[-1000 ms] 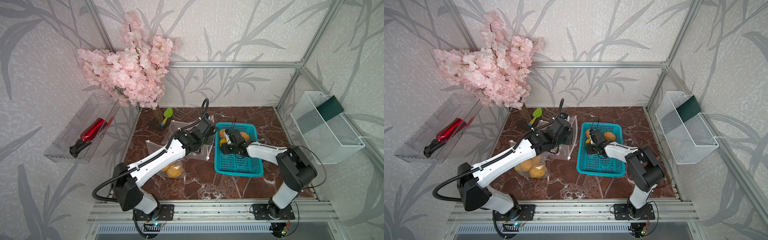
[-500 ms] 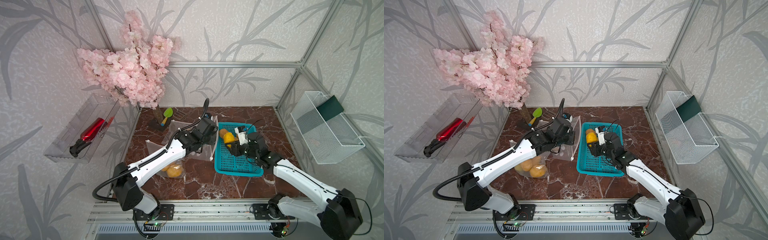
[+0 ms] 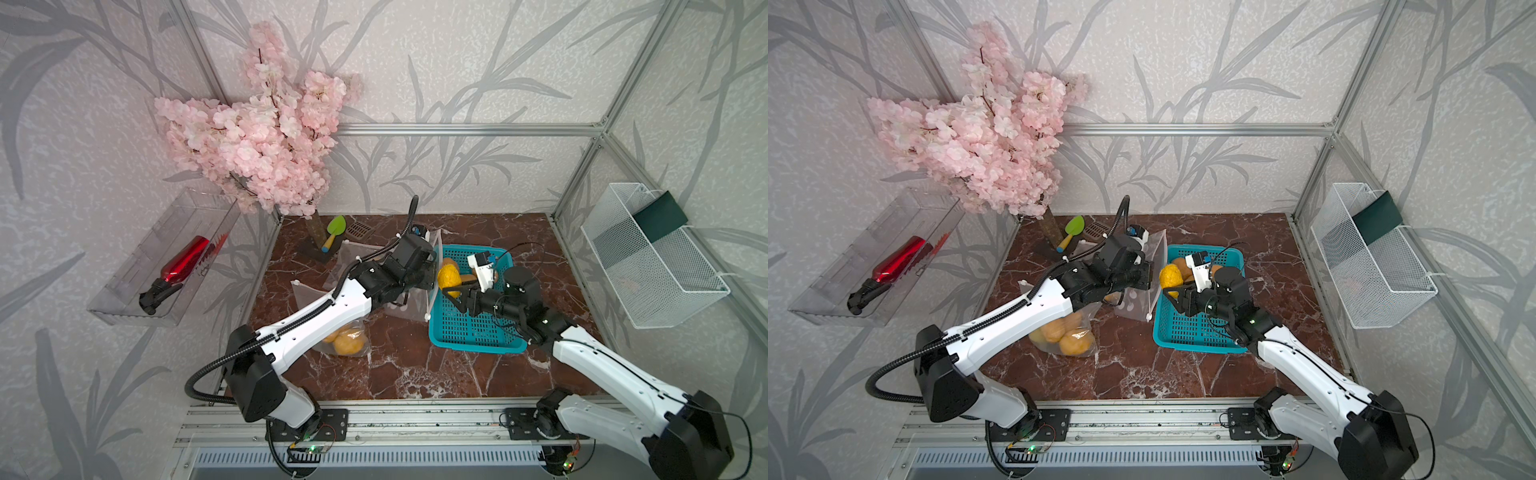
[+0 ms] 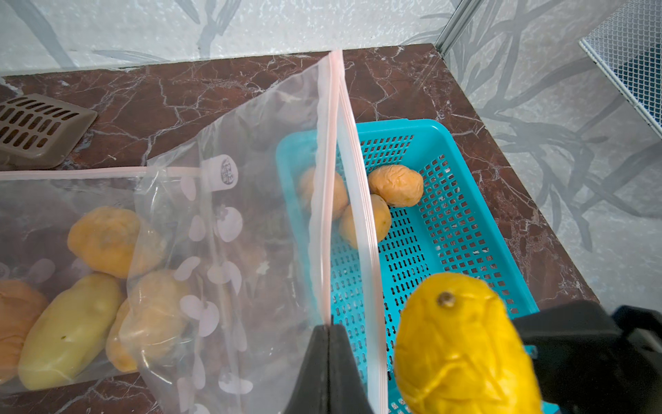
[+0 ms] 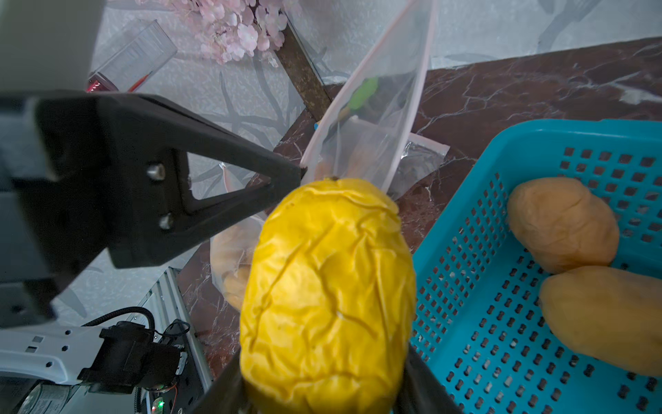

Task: Put the potatoes into a zipper bag and zip it
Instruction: Place the potato into the zipper food storage bag.

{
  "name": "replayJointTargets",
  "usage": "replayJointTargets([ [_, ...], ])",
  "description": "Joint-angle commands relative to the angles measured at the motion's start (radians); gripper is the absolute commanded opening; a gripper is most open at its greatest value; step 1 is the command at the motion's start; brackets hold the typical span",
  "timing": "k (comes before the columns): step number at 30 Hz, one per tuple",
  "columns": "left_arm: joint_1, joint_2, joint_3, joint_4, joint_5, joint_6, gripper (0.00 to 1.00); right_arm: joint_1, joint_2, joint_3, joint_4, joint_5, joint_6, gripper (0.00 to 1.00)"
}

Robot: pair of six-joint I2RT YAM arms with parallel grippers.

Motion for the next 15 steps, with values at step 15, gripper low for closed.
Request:
replayJointTargets([
  [15,0.002,0.053,0.042,0.035,0.091,0.018,0.00,0.005,0.172,0.184,-0.090,0.055,-0.041,0.14],
])
